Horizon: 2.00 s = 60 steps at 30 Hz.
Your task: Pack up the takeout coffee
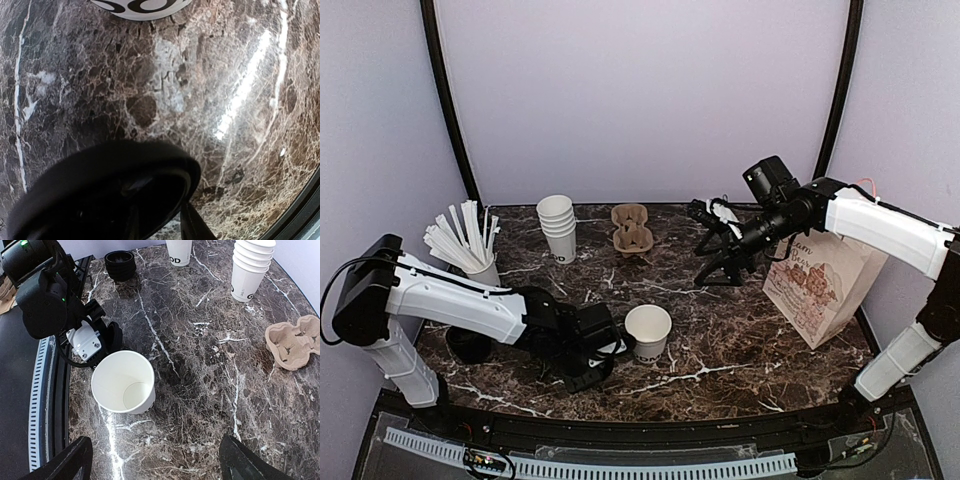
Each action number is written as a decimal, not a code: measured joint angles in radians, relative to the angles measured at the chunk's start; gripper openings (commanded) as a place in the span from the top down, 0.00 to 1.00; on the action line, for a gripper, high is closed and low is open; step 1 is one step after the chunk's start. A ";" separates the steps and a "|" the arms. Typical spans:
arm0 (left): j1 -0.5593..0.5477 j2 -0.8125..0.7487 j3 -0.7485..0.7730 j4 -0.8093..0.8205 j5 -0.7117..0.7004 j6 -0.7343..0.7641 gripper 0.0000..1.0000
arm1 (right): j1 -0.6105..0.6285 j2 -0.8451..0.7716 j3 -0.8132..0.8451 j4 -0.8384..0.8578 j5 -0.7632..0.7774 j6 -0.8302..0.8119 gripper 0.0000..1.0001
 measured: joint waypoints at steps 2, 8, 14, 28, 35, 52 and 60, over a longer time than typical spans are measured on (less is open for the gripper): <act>0.000 0.000 0.000 0.004 0.002 0.005 0.64 | 0.000 0.000 0.000 0.000 0.000 0.000 0.11; 0.000 -0.055 -0.004 0.029 0.024 0.023 0.63 | 0.000 0.000 -0.003 0.002 0.000 0.010 0.11; 0.000 -0.095 -0.008 0.063 0.027 0.032 0.62 | 0.000 0.000 -0.003 0.002 -0.001 0.014 0.11; -0.008 -0.069 -0.018 0.089 0.029 0.078 0.60 | 0.000 0.003 -0.003 0.002 -0.001 0.018 0.11; -0.024 -0.006 -0.018 0.093 0.013 0.090 0.70 | 0.000 0.004 -0.003 0.003 -0.001 0.018 0.11; -0.012 -0.123 0.034 -0.009 -0.080 0.094 0.86 | 0.000 0.029 0.024 -0.010 -0.011 0.023 0.11; 0.132 -0.364 0.243 0.041 0.018 0.059 0.85 | 0.000 0.046 0.231 -0.037 -0.043 0.056 0.02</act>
